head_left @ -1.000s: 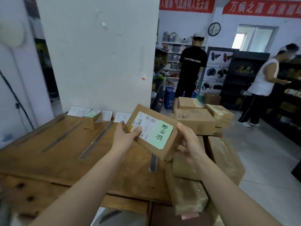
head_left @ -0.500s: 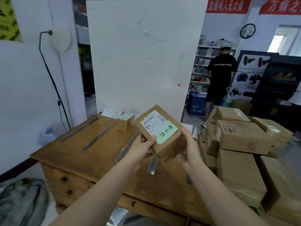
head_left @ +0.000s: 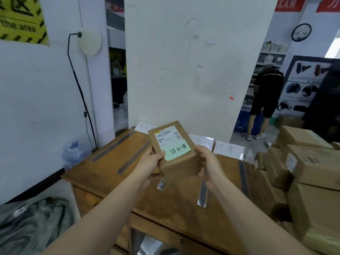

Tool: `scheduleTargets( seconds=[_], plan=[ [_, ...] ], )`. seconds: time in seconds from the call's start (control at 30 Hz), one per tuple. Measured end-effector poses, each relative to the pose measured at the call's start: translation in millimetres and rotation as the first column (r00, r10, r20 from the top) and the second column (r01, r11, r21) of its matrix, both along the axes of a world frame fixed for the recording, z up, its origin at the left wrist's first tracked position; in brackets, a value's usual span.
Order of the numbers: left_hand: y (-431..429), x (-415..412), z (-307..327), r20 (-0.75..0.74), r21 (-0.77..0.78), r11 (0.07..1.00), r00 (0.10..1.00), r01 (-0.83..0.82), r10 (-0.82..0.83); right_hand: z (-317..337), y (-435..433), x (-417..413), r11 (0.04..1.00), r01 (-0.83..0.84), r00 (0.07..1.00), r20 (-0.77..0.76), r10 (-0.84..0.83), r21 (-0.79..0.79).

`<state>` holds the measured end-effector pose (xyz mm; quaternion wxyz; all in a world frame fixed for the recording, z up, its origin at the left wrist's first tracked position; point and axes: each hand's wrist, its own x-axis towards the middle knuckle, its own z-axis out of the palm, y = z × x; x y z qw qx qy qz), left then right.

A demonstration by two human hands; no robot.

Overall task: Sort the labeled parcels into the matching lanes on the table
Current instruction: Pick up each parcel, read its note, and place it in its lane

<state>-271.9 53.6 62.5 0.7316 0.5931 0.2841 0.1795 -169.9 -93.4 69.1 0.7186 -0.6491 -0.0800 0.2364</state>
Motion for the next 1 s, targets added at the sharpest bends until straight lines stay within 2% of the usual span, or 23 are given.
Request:
scheduleTargets(
  seconds=[0.2,0.5,0.73,1.0],
  plan=[
    [59,-12,0,-0.040,0.020,0.996,0.995,-0.085,0.086,-2,59,-11,0.994,-0.089,0.995,0.046,0.092,-0.062],
    [150,2,-13,-0.077,0.031,0.987,0.984,-0.158,0.160,-15,154,20,0.975,-0.151,0.979,0.114,0.171,-0.163],
    [240,37,-32,-0.089,0.151,0.976,0.981,-0.158,0.173,-41,236,51,0.979,-0.174,0.974,0.126,0.186,-0.103],
    [325,88,-50,-0.096,0.146,0.980,0.984,-0.138,0.153,-47,314,93,0.979,-0.157,0.975,0.134,0.175,-0.133]
  ],
)
